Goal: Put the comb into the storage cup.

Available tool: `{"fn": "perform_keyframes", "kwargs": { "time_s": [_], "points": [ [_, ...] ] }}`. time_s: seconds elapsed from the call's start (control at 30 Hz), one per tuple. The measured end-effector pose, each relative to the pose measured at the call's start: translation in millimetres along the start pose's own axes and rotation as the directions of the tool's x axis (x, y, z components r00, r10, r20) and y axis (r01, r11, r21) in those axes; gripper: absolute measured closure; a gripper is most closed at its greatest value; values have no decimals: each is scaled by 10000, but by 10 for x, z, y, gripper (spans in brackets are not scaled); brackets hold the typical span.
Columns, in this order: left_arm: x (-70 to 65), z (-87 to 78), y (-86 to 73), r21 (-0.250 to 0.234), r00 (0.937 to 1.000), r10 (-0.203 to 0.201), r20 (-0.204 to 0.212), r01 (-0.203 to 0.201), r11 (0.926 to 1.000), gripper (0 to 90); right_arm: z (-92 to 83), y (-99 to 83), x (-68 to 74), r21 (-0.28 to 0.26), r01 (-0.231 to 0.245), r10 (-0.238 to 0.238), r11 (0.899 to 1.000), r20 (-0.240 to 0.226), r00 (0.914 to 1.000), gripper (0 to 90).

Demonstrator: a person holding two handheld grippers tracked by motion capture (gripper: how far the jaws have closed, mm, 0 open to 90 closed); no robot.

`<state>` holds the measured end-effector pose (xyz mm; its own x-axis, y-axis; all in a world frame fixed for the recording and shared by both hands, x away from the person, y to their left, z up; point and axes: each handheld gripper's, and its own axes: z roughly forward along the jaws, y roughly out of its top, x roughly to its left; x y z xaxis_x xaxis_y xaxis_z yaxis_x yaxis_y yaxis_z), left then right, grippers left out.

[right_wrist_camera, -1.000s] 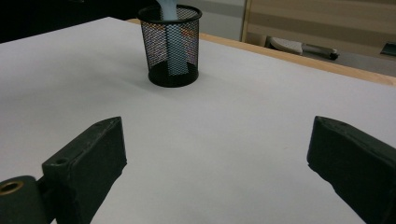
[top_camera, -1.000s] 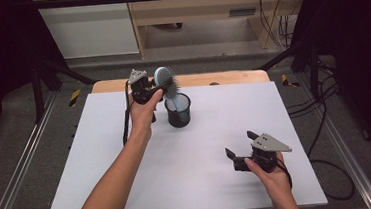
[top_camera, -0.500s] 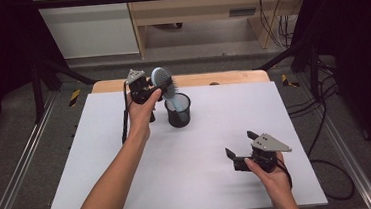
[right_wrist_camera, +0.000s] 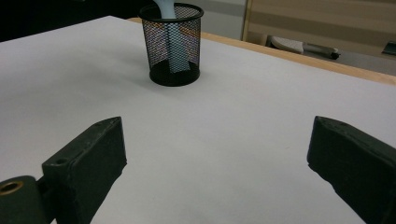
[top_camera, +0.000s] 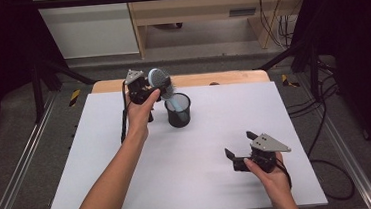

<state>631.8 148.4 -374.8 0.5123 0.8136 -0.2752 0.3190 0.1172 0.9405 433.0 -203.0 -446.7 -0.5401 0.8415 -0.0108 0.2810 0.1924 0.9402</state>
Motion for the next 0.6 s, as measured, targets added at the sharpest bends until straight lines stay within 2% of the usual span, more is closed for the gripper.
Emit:
{"fn": "perform_keyframes", "kwargs": {
  "time_s": [0.17,0.27,0.6],
  "points": [
    [4,-5,6,15,10000,48,20,-48,10000,248,-1,-3,-8,-7,-38,38,10000,2,10000,49],
    [-4,-15,15,-107,9995,156,-285,-159,9998,201,1,-3,-10,-17,-7,7,10000,-17,10000,49],
    [10,-8,12,-114,9996,78,-266,-81,9999,173,0,-1,-4,-13,-1,1,10000,-24,10000,49]
  ]
}}
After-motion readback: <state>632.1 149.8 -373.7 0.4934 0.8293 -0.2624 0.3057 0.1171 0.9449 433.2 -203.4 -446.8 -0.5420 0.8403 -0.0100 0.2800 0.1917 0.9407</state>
